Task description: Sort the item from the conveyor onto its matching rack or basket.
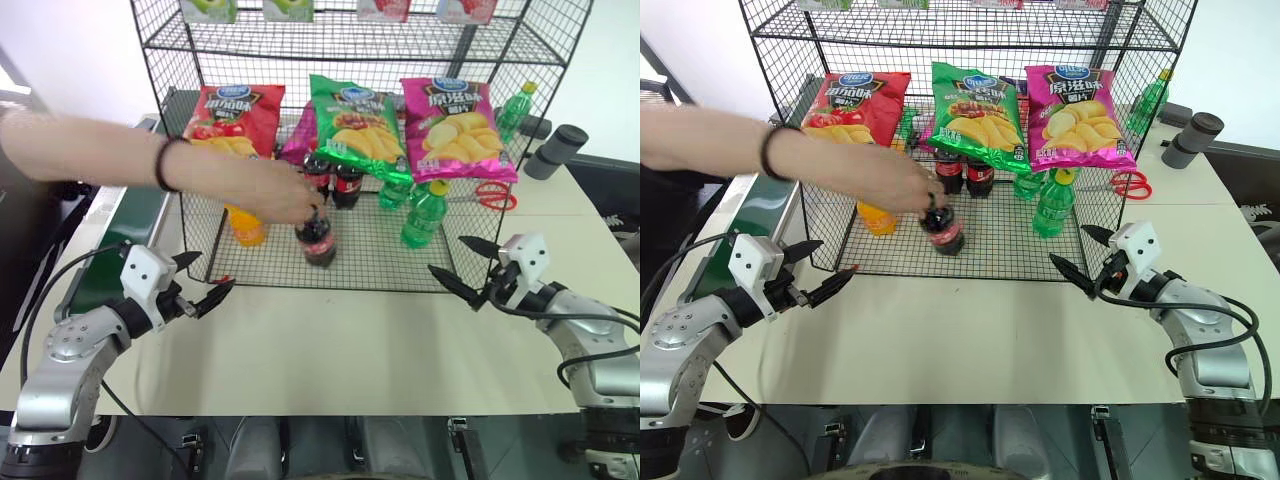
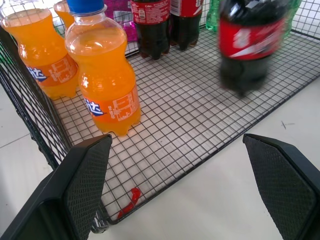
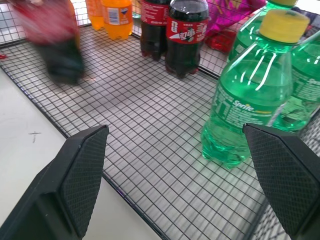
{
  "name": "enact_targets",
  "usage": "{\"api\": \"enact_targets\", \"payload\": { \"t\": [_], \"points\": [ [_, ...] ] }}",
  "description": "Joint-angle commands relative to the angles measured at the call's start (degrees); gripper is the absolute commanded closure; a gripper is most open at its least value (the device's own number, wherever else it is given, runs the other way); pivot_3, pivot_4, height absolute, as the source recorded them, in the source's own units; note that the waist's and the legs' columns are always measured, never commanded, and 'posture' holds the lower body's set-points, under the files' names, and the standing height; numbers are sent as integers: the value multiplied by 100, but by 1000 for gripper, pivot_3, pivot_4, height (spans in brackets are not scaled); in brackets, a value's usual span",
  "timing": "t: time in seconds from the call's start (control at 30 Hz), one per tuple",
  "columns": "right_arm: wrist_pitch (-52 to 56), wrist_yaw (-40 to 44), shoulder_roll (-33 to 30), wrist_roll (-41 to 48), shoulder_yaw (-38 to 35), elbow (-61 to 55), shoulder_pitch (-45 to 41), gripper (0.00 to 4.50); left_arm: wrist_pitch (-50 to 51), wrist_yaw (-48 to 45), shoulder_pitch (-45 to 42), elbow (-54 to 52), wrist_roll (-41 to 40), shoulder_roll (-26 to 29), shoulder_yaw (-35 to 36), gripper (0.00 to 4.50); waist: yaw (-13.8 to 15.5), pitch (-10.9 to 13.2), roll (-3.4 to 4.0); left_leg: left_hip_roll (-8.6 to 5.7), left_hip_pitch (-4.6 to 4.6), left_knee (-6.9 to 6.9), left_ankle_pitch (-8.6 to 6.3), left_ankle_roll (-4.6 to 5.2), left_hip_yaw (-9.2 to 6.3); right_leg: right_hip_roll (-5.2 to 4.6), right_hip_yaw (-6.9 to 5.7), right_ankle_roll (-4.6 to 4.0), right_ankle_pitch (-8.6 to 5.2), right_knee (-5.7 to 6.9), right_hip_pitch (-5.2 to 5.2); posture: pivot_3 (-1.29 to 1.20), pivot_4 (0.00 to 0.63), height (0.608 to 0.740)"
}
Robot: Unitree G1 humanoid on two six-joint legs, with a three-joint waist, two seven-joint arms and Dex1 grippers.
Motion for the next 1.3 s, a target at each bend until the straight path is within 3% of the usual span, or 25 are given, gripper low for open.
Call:
{"api": "enact_targets", "payload": {
  "t": [0.03,0.47,0.87,1.03,1.3],
  "points": [
    [-152,10,60,10,-7,-62,-92,39,-35,-26,49,-170,-118,-9,128,0,1,0,0,0,0,0,0,0,0,0,0,0,0,0,0,0,150,740],
    [-154,106,196,-24,252,-10,-302,39,37,99,612,-538,-606,-150,739,0,-3,0,0,1,1,0,0,0,-1,-3,0,0,0,1,0,0,150,740],
    [177,-125,570,-9,709,-372,-575,39,-77,912,363,-217,-1040,-595,1676,0,-7,-1,0,1,3,2,0,0,-2,-3,-1,0,0,3,2,0,150,740],
    [364,-369,834,-20,892,-629,-649,39,-398,1673,34,357,-735,-823,2089,0,0,-6,-7,0,3,3,0,0,-3,-3,-2,0,0,6,2,0,150,740],
    [590,-771,1167,-139,1194,-867,-888,39,-739,2629,-346,894,-12,-1119,1895,0,0,-8,-10,-1,3,4,0,0,-3,-4,-4,1,1,8,1,0,150,740]
  ]
}}
